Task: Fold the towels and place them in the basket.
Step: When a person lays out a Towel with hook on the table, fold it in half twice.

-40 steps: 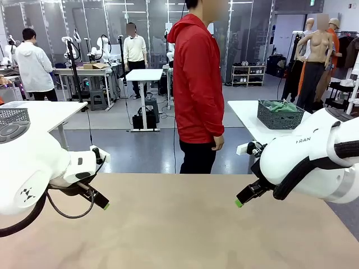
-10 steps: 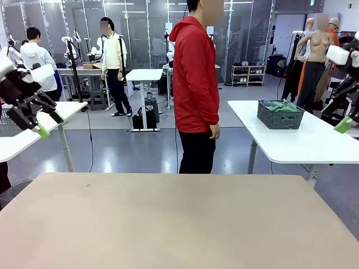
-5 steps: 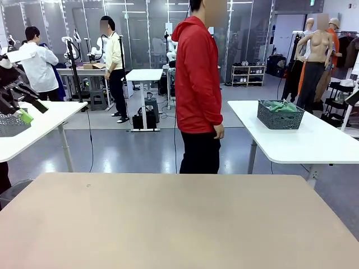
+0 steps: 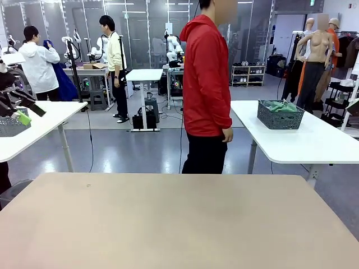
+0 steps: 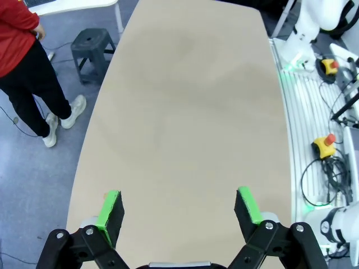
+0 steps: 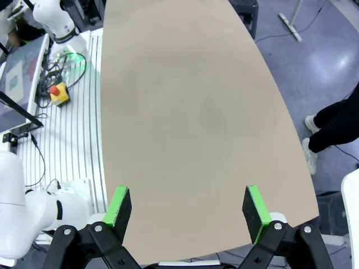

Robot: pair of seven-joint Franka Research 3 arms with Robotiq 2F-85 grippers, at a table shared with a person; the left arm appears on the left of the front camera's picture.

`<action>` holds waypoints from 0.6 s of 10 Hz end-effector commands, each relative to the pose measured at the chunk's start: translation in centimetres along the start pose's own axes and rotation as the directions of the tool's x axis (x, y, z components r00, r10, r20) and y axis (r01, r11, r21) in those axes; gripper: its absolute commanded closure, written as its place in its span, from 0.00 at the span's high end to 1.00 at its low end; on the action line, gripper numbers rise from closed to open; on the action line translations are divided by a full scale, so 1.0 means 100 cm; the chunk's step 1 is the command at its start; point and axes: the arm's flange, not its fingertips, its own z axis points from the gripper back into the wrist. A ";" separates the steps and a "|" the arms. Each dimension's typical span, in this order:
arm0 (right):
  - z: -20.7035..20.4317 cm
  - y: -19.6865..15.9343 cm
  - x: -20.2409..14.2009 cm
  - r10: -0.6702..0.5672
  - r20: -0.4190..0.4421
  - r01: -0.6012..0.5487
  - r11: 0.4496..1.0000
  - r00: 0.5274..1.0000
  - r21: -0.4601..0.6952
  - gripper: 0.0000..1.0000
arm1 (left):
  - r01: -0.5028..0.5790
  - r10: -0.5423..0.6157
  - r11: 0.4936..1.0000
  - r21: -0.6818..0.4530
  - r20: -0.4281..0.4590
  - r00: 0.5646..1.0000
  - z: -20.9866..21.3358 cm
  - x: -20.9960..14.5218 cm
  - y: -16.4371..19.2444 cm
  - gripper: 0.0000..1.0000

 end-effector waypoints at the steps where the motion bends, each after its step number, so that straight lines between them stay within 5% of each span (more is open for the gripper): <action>1: 0.002 0.000 0.001 0.015 0.035 -0.016 1.000 0.999 0.006 1.00 | -0.003 0.004 1.000 -0.012 0.032 0.999 0.003 0.002 -0.001 1.00; 6: 0.001 0.000 0.000 -0.007 0.027 0.007 1.000 1.000 0.001 1.00 | -0.004 0.004 1.000 -0.001 0.008 1.000 0.001 -0.001 -0.001 1.00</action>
